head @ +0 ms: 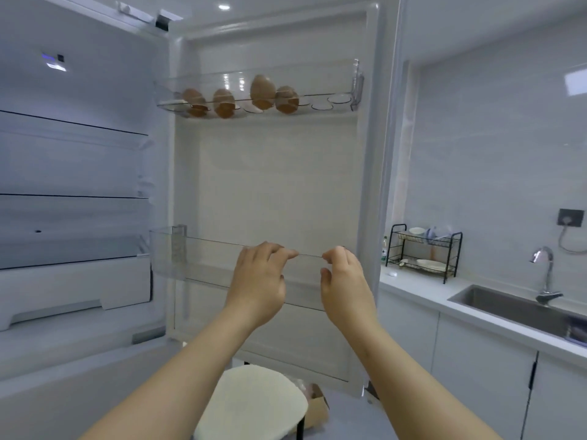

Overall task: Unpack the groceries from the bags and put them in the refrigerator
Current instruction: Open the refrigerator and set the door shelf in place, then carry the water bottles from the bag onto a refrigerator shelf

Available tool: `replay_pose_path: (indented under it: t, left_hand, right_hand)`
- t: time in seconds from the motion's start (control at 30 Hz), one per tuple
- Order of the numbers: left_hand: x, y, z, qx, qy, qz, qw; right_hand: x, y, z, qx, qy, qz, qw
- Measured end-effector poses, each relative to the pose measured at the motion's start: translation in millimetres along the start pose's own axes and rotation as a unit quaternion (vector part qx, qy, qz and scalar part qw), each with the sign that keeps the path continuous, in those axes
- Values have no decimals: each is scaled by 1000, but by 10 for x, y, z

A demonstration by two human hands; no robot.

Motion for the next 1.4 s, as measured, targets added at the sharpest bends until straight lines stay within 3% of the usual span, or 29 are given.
replay_pose_path:
  t: [0.4,0.77,0.9,1.07,1.4]
  left_hand:
    - [102,366,-45,13,49,-90,995]
    - [-168,393,-170,-2,111,-95,989]
    - [-417,514,-478,-51,192,-106,974]
    - [-752,823,-1015,-132,238,-35,962]
    - [-1594,1060,-2672,-281,345,86,891]
  right_hand:
    - [116,116,-195,-32,16,-66,997]
    - [-306,39,-270,-96,40,-35,994]
    - [-744,-100,-529,-174,102,-14,979]
    - [-1391,-434,-845,-238,198,-6,951]
    - [-3073,-1480,-1282,-307,425,-36,851]
Point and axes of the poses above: each hand's wrist, its own x-axis towards the middle knuckle, its own y-axis out of the palm, z = x × y, the point moved 4 cm from there along x, towards the middle knuckle, and after that the axes turned 6 degrees about y, right-handed, at the moved point
